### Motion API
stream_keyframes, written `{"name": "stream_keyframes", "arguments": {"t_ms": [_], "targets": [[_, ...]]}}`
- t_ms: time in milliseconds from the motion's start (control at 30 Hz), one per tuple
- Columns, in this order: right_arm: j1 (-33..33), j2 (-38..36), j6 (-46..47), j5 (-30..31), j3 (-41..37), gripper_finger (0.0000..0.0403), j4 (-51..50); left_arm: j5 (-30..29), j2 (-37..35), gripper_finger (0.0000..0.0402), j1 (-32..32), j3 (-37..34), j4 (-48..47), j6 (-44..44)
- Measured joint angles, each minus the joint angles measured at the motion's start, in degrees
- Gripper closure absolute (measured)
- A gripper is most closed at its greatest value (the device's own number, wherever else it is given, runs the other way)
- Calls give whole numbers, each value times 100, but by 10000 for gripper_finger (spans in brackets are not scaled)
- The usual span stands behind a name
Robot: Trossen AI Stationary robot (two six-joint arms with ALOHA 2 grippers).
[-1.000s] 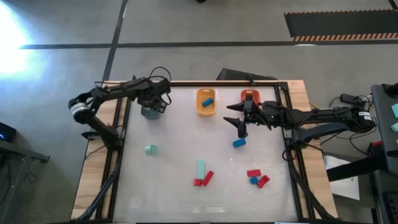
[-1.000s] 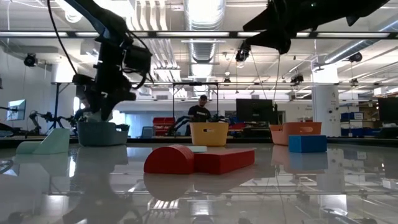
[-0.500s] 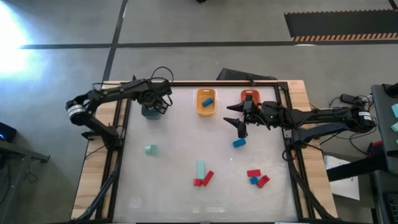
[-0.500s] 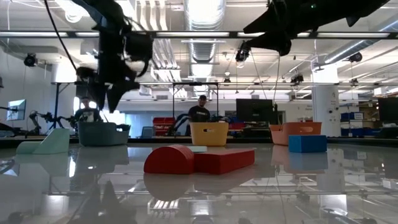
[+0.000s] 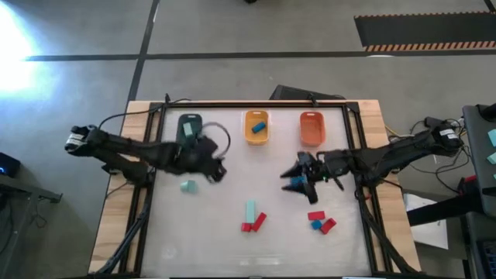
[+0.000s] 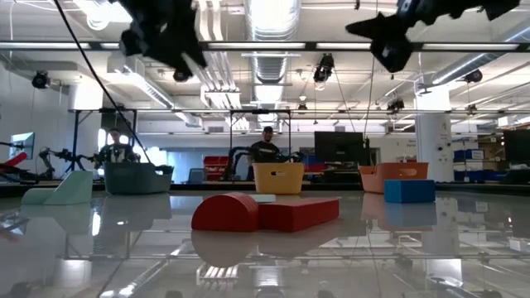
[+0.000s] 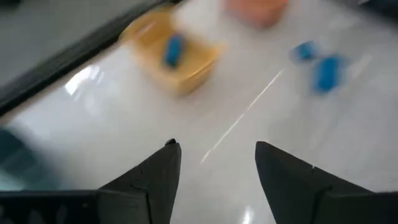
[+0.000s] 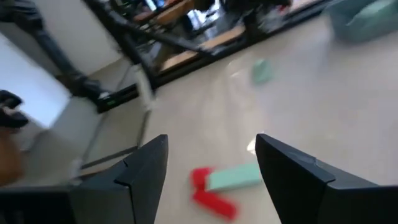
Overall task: Sort & place blocks by color
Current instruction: Put the blue block into the yellow bin
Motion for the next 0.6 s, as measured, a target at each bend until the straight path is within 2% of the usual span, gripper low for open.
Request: {"name": "stream_keyframes", "arguments": {"t_ms": [133,267,367,467,600], "targets": [[518,69,718,253,0,172,-89,-417,172,211,-654,-1,975,539],[864,114,1364,501,44,172,-555,-467,278,211,-900,-2,1598,987],[1060,201,1681,1016,398,172,-1539,-467,351,211,-915,-4,1738,1258],[1212,424,2129,1479,933,172,-2993,-587,396,210,-872,0,1773,1466],[1251,908,3080,1607,1774,172,-4897,-590,380,210,-834,-2,1766,1704]]}}
